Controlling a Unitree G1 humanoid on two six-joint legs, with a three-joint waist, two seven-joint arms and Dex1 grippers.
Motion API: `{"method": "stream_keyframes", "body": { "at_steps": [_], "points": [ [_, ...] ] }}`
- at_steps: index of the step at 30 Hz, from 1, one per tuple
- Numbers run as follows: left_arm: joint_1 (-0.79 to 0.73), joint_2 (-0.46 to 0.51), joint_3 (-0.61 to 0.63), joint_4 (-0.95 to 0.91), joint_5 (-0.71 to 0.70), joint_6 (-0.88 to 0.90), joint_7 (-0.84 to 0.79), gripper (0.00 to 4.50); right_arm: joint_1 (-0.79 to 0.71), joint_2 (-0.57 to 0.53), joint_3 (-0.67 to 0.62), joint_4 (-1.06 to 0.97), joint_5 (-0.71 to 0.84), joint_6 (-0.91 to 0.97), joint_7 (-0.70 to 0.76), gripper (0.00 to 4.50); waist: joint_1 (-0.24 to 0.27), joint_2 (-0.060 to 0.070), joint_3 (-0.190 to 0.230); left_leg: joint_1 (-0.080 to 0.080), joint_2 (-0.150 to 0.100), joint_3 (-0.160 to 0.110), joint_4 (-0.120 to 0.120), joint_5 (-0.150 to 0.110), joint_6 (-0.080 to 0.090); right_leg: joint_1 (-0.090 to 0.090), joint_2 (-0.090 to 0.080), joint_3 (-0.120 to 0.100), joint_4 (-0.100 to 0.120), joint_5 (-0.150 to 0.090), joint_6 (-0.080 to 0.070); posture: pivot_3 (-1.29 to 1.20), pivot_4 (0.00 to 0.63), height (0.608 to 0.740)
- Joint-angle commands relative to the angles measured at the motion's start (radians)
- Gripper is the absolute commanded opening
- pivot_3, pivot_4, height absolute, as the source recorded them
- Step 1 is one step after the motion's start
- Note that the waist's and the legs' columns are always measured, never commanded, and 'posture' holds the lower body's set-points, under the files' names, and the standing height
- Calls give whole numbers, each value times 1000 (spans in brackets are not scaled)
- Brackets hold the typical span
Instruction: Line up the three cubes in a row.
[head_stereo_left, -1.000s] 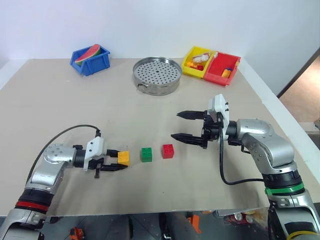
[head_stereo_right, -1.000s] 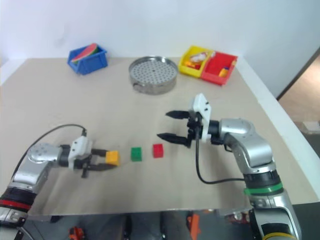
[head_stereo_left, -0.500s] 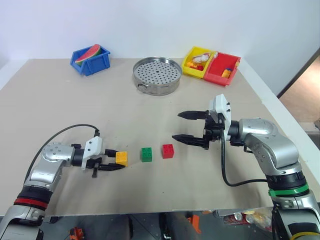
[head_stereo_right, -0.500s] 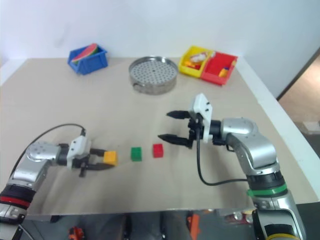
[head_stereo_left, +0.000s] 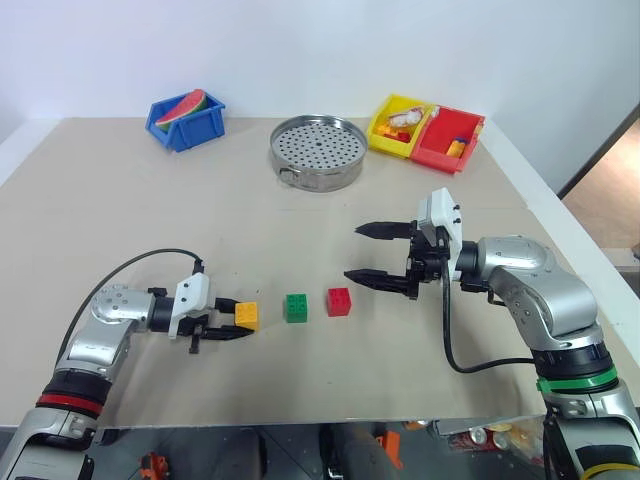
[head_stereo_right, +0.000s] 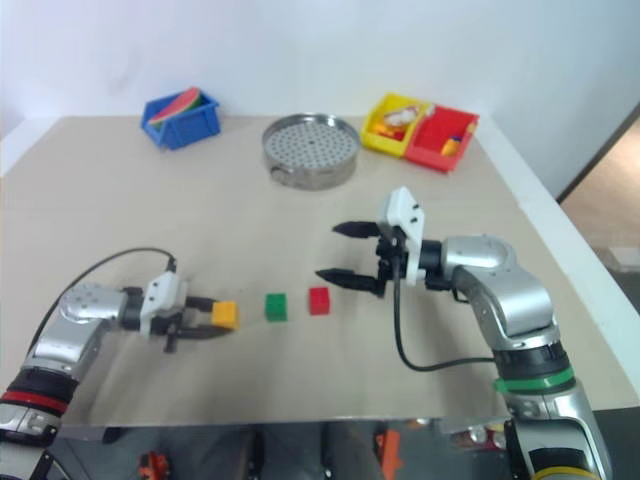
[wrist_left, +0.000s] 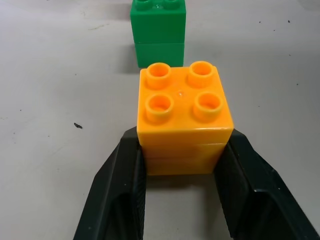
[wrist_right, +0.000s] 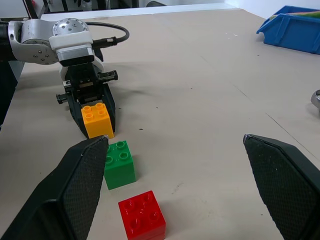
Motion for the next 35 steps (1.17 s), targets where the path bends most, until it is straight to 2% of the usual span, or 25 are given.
{"method": "stream_keyframes", "body": {
  "at_steps": [1, 5, 6, 9, 12, 15, 17, 19, 27, 35],
  "points": [
    [-15, 1, -4, 8, 15, -6, 3, 3037, -11, -5, -8, -32, 3, -6, 2, 4500, 0, 0, 0, 0, 0, 0, 0, 0, 0, 0, 0, 0, 0, 0, 0, 0, 150, 740],
    [-31, 13, -3, -5, 19, -16, -2, 4362, -7, -1, -4, -40, 7, -3, 2, 4500, 0, 0, 0, 0, 0, 0, -1, 0, 0, 0, 0, 0, 0, 1, 1, 0, 150, 740],
    [-35, 20, 2, -15, 14, -12, -5, 4442, -5, 0, -4, -42, 8, -2, 2, 4500, 0, 0, 0, 0, 0, 0, -1, 0, 1, 0, 0, 0, 0, 0, 1, 0, 150, 740],
    [-28, 68, 33, -99, -33, 50, -35, 4442, -5, 0, -8, -46, 16, 2, 1, 4500, -1, 0, 0, 0, 0, 0, -1, -1, 2, -1, 1, 0, 0, 0, 1, 0, 150, 740],
    [8, 142, 81, -244, -124, 196, -46, 4442, -6, -4, -18, -48, 21, 1, 1, 4500, -3, 0, 0, -2, 2, 0, -1, -1, 2, -2, 1, 0, 0, 0, 1, 0, 150, 740],
    [43, 200, 150, -375, -216, 358, 4, 4442, -7, -12, -31, -43, 17, -9, 2, 4500, -4, 1, 1, -1, 3, 0, -1, -1, 2, -2, 2, -1, 0, -1, 0, 0, 150, 740],
    [34, 202, 203, -413, -273, 462, 79, 4442, -11, -16, -42, -31, 13, -15, -3, 4500, -3, 2, 1, -1, 3, -1, -1, -1, 2, -2, 2, -1, 0, -1, 0, 0, 150, 740],
    [18, 180, 243, -409, -291, 512, 162, 4442, -16, -11, -49, -1, -2, -32, -19, 4500, -3, 2, 1, -1, 2, -1, -1, -1, 2, -1, 2, -2, 0, -1, 0, 0, 150, 740],
    [34, -19, 285, -246, -35, 301, 600, 4442, 20, 109, -45, 243, -184, -269, -202, 4500, -2, 2, 1, 1, 1, 0, -1, -1, 2, 1, 1, 0, 0, 0, 2, 0, 150, 740],
    [118, -85, 311, -260, 5, 251, 741, 4442, 85, 134, -89, 230, -186, -286, -269, 4500, -1, 1, 1, -1, 1, 2, -2, -1, 1, -1, 0, 4, 0, 0, 1, 0, 150, 740]
  ]
}}
